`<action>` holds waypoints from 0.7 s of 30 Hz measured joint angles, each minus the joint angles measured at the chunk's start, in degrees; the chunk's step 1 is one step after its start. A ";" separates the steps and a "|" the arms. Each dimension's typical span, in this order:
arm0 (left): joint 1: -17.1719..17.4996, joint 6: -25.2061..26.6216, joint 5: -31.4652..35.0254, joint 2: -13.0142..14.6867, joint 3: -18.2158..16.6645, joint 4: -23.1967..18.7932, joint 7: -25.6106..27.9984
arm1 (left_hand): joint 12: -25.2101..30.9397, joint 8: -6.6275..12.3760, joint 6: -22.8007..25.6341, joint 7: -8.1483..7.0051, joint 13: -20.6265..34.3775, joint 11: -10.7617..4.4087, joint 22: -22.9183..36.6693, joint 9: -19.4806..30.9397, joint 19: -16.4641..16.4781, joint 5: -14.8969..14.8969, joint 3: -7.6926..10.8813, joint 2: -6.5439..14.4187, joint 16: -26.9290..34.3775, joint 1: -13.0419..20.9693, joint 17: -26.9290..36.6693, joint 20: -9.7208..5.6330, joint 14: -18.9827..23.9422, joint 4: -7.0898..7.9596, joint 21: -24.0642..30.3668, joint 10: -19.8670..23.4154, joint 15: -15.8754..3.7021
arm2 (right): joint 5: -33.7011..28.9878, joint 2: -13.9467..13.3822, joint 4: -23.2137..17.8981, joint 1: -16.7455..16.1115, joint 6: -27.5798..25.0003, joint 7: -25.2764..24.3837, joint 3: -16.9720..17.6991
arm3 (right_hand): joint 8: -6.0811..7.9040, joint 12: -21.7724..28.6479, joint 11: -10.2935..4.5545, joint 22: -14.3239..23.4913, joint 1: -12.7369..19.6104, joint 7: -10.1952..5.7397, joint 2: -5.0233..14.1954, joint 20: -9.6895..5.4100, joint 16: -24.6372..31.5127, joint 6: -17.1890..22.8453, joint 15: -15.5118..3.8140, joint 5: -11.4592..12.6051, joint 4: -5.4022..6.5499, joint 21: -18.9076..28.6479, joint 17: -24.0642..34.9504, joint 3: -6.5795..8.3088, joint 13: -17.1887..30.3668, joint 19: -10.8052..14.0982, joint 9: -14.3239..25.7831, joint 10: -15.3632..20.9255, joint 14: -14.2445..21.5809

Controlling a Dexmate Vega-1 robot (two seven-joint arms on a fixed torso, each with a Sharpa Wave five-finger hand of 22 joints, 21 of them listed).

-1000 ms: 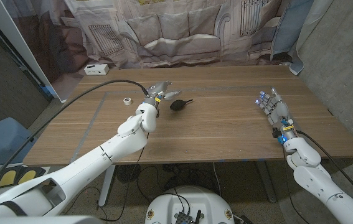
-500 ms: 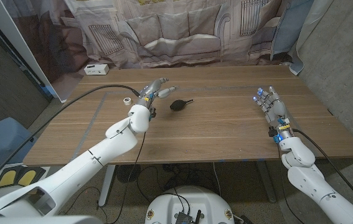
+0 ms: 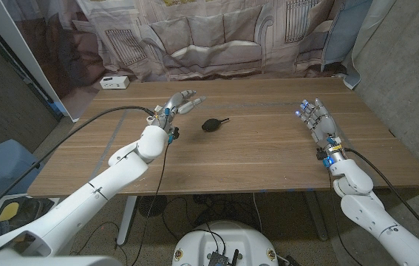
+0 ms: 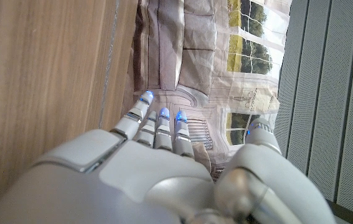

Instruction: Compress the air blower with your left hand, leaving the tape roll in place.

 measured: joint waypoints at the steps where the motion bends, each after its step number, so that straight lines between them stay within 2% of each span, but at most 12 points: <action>1: 0.47 -0.73 -0.49 0.04 -0.39 -0.12 0.43 | 0.00 0.00 0.00 0.00 0.00 0.00 0.00 0.00 0.00 0.00 0.00 -0.01 0.00 -0.01 0.00 0.00 0.00 0.00 -0.05 0.00 0.00 | 0.14 -0.19 0.05 0.30 -0.21 0.47 -0.13 | 0.00 0.00 0.00 0.00 0.00 0.00 0.00 0.00 0.00 0.00 0.00 0.00 0.00 0.00 0.00 0.00 0.00 0.00 0.00 0.00 0.00; 7: 2.22 -5.44 -3.43 -0.33 -1.96 0.13 1.81 | 0.00 0.00 0.00 0.00 -0.24 0.00 0.00 0.00 0.00 0.00 -0.24 -0.10 0.00 -0.86 0.00 0.00 0.00 0.24 -0.04 0.00 0.00 | 0.78 -0.95 0.60 1.57 -1.27 2.23 -0.72 | 0.00 0.00 0.00 0.00 0.00 0.00 0.00 0.00 0.00 0.00 0.00 0.00 0.00 0.00 0.00 0.00 0.00 0.00 0.00 0.00 0.00; 11: 3.15 -7.78 -5.57 -0.72 -2.84 0.53 2.01 | 0.00 0.00 -0.32 -0.33 -0.27 0.62 0.00 0.00 0.01 -0.21 -0.56 -0.71 0.00 -1.46 0.00 0.00 -0.25 0.56 -0.26 -0.61 0.26 | 1.21 -1.25 1.15 2.34 -1.93 3.19 -1.02 | 0.00 0.00 0.00 0.00 0.00 0.31 0.00 0.00 0.00 -0.31 0.00 0.00 0.00 0.00 0.00 0.00 0.00 -0.01 0.01 0.00 -0.01; 20: 4.18 -10.89 -8.66 -1.35 -4.12 1.63 1.66 | 0.00 0.00 -1.85 0.41 -0.80 0.31 0.00 0.01 0.18 -0.21 -1.03 -0.76 0.00 -2.87 0.00 -0.26 -0.54 1.03 -0.70 -0.92 0.55 | 1.91 -1.32 2.79 3.62 -2.41 5.58 -1.54 | 0.00 0.00 0.00 0.00 0.00 0.00 0.00 0.00 0.00 -0.61 0.00 0.00 0.00 0.00 0.01 0.00 0.00 -0.01 0.01 -0.01 -0.01; 21: 4.23 -12.66 -9.92 -1.47 -4.21 1.94 1.09 | 0.00 0.00 -1.97 0.52 -0.80 0.31 0.00 0.01 0.00 -0.21 -1.03 -0.82 0.00 -2.93 0.00 -0.44 -0.66 1.03 -0.71 -0.92 0.42 | 1.91 -1.32 2.79 3.62 -2.42 5.61 -1.54 | 0.00 0.00 0.00 0.00 0.00 0.00 0.00 0.00 0.00 -0.61 0.00 0.00 0.00 0.00 0.01 0.00 0.00 -0.01 0.01 -0.01 -0.01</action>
